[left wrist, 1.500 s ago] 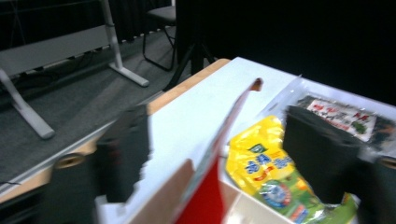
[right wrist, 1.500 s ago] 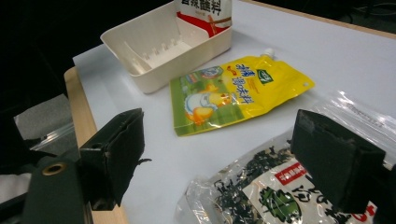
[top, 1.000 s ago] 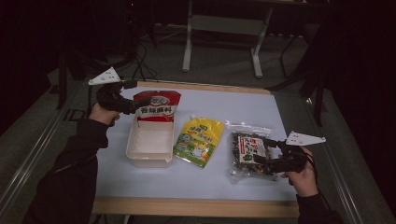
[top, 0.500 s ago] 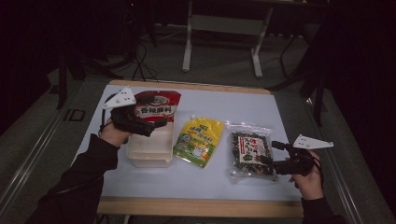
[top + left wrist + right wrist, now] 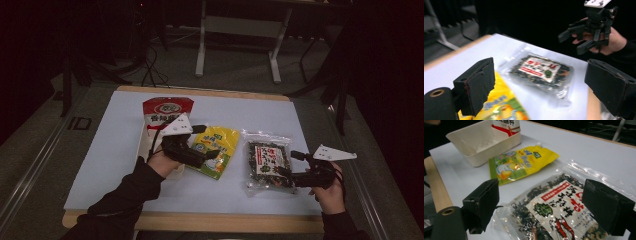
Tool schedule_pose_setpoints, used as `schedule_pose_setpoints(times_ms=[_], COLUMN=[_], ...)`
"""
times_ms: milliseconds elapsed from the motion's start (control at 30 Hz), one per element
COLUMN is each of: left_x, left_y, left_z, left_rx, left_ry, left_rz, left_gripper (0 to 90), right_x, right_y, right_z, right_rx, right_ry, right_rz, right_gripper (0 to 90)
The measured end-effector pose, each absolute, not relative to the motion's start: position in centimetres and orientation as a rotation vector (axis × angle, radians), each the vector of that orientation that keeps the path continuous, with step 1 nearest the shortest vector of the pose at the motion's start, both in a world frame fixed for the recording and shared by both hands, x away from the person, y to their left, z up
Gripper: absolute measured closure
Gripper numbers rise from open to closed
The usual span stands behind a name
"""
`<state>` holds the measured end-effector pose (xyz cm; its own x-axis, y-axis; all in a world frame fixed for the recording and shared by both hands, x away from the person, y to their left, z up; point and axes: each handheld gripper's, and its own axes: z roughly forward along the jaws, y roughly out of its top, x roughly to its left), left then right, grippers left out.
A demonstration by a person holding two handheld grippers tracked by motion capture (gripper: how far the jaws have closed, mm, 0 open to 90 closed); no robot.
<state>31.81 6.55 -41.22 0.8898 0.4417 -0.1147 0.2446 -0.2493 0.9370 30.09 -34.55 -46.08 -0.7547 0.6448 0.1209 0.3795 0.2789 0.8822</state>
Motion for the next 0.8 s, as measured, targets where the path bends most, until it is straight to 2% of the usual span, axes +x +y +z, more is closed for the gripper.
schedule_pose_setpoints(times_ms=[300,600,800], left_x=[32.1,33.4,34.3], left_y=[1.5,-2.6,-4.1], left_z=[-43.4,-46.6,-48.2], left_rx=[1.909,1.979,1.997], left_ry=[0.504,0.556,0.595], left_rz=[0.116,0.04,-0.003], left_gripper=[11.2,16.1,16.7], right_x=[29.8,29.7,29.6], right_y=[-34.3,-34.0,-34.2], right_z=[-46.5,-47.9,-48.4], right_rx=[0.931,0.896,0.916], right_ry=[2.302,2.337,2.334], right_rz=[1.468,1.454,1.467], right_gripper=[14.0,14.1,13.8])
